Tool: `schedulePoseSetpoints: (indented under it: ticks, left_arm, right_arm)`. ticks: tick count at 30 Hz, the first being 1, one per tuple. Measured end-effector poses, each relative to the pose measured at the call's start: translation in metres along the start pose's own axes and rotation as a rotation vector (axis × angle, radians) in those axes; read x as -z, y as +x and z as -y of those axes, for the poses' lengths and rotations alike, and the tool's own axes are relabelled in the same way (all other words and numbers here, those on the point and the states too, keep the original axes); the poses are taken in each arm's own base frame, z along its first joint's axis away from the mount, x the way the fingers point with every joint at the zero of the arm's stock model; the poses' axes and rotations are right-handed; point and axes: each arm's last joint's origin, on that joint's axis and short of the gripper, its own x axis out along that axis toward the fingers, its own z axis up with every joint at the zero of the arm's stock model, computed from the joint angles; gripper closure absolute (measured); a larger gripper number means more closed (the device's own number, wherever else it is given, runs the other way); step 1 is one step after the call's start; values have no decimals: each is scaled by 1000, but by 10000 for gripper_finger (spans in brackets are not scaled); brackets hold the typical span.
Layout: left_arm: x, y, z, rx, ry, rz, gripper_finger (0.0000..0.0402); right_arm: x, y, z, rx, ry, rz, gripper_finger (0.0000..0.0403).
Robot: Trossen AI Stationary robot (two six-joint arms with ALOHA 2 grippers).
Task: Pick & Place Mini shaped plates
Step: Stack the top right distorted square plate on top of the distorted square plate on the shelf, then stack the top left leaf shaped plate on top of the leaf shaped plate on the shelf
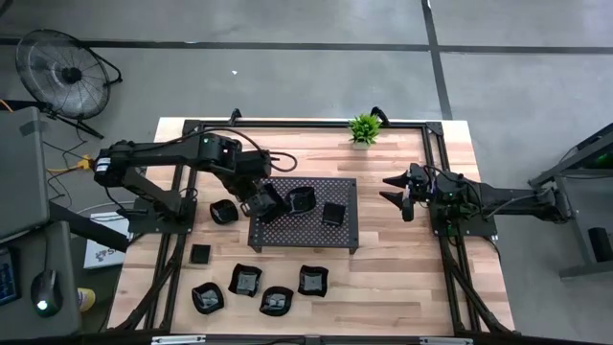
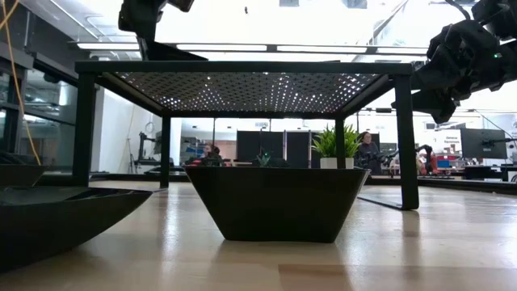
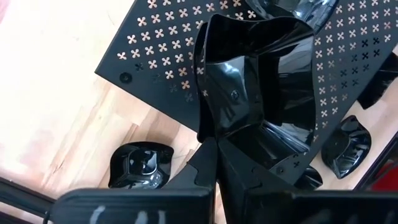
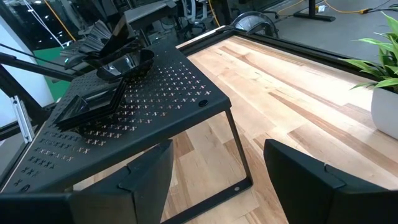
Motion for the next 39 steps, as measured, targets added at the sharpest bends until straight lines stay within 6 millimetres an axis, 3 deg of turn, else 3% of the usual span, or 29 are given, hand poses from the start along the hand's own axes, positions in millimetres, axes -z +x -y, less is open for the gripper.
schedulePoseSetpoints:
  ticks: [13, 24, 30, 39]
  left_arm:
    - [-2, 0, 1, 11, 10, 15, 399]
    - [-2, 0, 1, 3, 10, 21, 327]
    - [-2, -1, 0, -3, 9, 31, 312]
    - [20, -28, -15, -71, 4, 100, 312]
  right_arm:
    - [0, 0, 0, 0, 0, 0, 157]
    - [0, 0, 0, 0, 0, 0, 157]
    - [0, 0, 0, 0, 0, 0, 157]
    - [0, 0, 0, 0, 0, 0, 157]
